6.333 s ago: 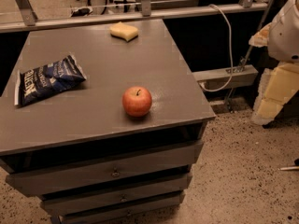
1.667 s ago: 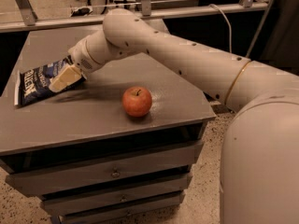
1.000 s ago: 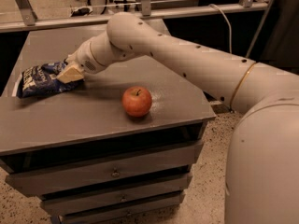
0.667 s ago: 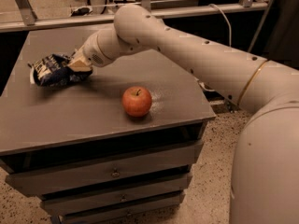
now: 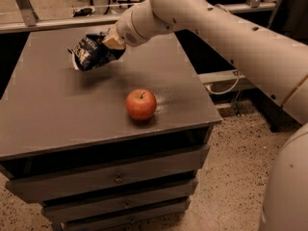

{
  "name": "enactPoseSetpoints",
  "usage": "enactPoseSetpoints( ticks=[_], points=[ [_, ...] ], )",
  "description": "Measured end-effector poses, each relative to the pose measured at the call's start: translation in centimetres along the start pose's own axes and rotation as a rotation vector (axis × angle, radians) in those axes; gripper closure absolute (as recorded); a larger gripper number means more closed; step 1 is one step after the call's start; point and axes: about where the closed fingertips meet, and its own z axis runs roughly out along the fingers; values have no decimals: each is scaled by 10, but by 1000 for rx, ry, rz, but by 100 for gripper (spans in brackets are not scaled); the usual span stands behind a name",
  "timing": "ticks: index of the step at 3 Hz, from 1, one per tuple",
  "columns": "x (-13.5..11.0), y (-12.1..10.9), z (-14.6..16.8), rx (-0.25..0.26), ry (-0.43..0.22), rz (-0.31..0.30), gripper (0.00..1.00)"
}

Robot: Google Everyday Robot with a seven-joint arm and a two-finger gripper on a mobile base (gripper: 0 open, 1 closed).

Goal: Move blue chip bag near sponge

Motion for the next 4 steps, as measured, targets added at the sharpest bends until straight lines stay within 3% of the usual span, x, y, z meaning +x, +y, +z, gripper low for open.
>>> enactPoseSetpoints(
  ticks=[1,2,4],
  points=[
    [0,0,0,0,0,-2,100],
    [13,-55,-29,95,63,-122,100],
    [47,-177,-90,318,164,-245,100]
  ],
)
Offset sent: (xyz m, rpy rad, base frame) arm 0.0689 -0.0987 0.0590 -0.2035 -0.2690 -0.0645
